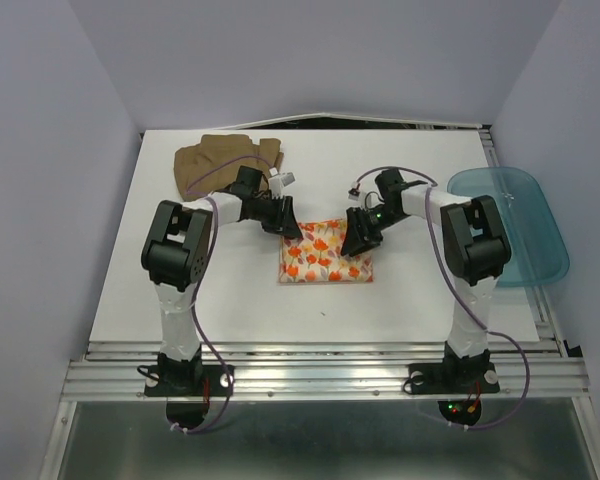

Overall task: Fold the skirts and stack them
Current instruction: Fold the skirt

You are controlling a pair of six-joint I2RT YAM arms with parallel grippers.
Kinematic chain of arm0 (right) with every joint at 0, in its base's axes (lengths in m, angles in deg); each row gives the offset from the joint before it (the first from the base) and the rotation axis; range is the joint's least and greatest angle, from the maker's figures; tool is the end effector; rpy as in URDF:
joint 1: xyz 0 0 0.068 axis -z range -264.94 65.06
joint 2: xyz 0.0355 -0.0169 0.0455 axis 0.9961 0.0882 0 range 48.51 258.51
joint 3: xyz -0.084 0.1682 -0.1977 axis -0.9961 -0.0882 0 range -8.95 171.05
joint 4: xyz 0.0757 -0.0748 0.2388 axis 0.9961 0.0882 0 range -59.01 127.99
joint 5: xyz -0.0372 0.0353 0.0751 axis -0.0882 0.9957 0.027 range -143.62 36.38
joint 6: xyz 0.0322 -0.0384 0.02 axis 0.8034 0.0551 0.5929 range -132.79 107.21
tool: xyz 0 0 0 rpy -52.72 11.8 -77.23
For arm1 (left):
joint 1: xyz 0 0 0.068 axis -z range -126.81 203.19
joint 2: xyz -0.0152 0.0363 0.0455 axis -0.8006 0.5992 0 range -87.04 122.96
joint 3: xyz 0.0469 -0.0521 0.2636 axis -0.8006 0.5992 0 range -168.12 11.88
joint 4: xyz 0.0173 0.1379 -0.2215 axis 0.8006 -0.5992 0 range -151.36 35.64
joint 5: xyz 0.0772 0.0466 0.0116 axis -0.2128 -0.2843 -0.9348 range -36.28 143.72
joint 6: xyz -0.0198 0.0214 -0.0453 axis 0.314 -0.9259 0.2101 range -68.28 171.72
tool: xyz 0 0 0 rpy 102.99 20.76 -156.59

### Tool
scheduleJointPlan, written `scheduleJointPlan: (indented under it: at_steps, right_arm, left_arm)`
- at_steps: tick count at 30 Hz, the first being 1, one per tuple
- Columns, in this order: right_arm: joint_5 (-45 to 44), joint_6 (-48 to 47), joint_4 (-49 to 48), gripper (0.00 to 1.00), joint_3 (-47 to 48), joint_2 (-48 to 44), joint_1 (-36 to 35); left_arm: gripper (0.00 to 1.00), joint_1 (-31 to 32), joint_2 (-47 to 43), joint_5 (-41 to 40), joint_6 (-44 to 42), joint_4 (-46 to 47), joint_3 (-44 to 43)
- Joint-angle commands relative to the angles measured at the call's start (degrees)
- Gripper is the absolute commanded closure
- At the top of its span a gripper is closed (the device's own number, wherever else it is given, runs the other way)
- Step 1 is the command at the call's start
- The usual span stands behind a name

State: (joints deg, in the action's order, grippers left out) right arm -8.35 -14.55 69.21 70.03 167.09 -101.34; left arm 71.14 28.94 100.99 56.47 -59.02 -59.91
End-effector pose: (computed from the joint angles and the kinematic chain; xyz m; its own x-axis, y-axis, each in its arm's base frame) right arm 0.3710 0.1355 0.1385 -0.9268 -0.2953 -0.2323 -0.3712 0.6240 0.6876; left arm 0.3894 -0.1535 0.1491 -0.7693 0.1902 -0.6099 0.6073 0.5141 -0.6058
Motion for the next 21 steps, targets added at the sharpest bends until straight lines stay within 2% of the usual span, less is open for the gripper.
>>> scheduleJointPlan:
  at_steps: [1, 4, 6, 7, 10, 11, 13, 15, 17, 18, 21]
  right_arm:
    - [-8.10, 1.31, -4.55, 0.48, 0.73, -3.00, 0.93]
    - [-8.01, 4.48, -4.73, 0.45, 2.58, -8.71, 0.93]
    - [-9.32, 7.81, -5.17, 0.42, 4.95, -11.61, 0.93]
    - [-10.20, 8.87, -6.13, 0.40, 5.56, -14.32, 0.93]
    - [-17.22, 14.40, -7.80, 0.41, 7.94, -18.02, -1.69]
    - [-22.11, 15.72, -7.81, 0.41, 8.64, -18.30, -4.23]
    - [-30.19, 16.70, -6.94, 0.42, 11.36, -17.78, -7.75]
    - [-36.19, 19.14, -6.93, 0.42, 13.29, -17.25, -13.70]
    - [-48.10, 20.04, -5.53, 0.41, 15.40, -14.63, -18.29]
    - [-50.79, 20.39, -4.65, 0.41, 18.20, -13.31, -22.14]
    - [-58.44, 21.35, -2.62, 0.41, 20.94, -9.53, -27.69]
  left_arm:
    - [0.53, 0.33, -2.94, -2.18, -3.26, -1.66, -4.76]
    - [0.43, 0.24, -10.32, -6.13, -6.51, -3.15, -5.12]
    - [0.32, -0.38, -15.32, -10.59, -7.48, -2.89, -3.98]
    - [0.27, -0.64, -20.74, -12.70, -7.57, -2.46, -2.49]
    - [0.04, -1.78, -30.71, -21.92, -8.27, -0.26, 0.06]
    - [0.01, -2.22, -32.64, -27.96, -7.49, 0.44, 0.77]
    - [0.01, -5.10, -37.56, -30.91, -3.80, 1.33, 1.73]
    - [0.01, -7.83, -40.55, -30.22, 0.84, 0.45, 2.09]
    - [0.01, -11.44, -42.06, -30.21, 4.55, -0.51, 3.49]
    - [0.01, -12.23, -43.20, -30.13, 5.78, -1.22, 4.02]
    - [0.01, -14.61, -44.87, -28.46, 9.03, -3.50, 8.22]
